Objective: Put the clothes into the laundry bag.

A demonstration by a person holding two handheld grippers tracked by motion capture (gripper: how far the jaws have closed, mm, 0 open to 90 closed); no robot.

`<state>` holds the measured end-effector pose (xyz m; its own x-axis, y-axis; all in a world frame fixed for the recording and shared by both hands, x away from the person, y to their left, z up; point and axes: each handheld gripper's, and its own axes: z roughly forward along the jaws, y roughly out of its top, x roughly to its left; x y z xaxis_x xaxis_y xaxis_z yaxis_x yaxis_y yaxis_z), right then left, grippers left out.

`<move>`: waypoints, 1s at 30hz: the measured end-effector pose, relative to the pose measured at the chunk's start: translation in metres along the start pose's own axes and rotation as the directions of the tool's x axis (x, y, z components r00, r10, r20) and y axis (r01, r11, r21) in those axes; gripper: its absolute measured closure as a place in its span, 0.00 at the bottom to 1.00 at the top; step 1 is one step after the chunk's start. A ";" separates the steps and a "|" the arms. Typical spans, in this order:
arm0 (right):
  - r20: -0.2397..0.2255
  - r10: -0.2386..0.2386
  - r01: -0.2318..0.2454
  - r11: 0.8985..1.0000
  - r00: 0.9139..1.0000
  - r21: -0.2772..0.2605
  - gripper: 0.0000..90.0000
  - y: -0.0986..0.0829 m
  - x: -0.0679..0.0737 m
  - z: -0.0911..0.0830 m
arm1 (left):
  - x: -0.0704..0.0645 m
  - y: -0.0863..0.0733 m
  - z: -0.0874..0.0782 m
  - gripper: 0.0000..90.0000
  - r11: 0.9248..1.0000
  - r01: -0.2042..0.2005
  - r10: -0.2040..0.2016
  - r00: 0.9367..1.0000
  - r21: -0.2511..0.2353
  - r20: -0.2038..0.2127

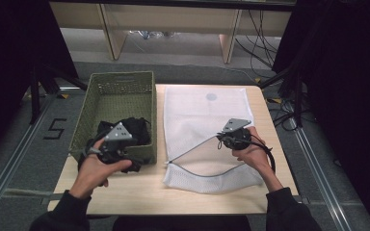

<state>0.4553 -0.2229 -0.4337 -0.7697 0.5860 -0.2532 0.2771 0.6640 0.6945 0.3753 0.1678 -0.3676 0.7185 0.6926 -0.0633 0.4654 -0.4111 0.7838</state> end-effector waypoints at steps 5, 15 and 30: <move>0.002 0.012 -0.012 1.000 1.000 0.001 1.00 0.001 0.002 -0.001 | 0.043 0.018 -0.005 0.22 0.998 0.015 -0.009 0.993 0.055 -0.120; -0.011 0.004 -0.004 1.000 1.000 0.008 1.00 -0.001 0.002 0.001 | 0.119 0.015 0.040 0.21 0.968 0.132 -0.104 0.985 0.211 -0.141; -0.027 -0.010 0.010 1.000 1.000 0.021 0.99 -0.005 -0.001 0.004 | 0.145 -0.013 0.100 0.17 0.916 0.082 -0.081 0.997 0.393 -0.019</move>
<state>0.4569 -0.2249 -0.4397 -0.7878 0.5667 -0.2415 0.2810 0.6794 0.6778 0.5257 0.2142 -0.4485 0.6687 0.7346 -0.1151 0.6883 -0.5530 0.4696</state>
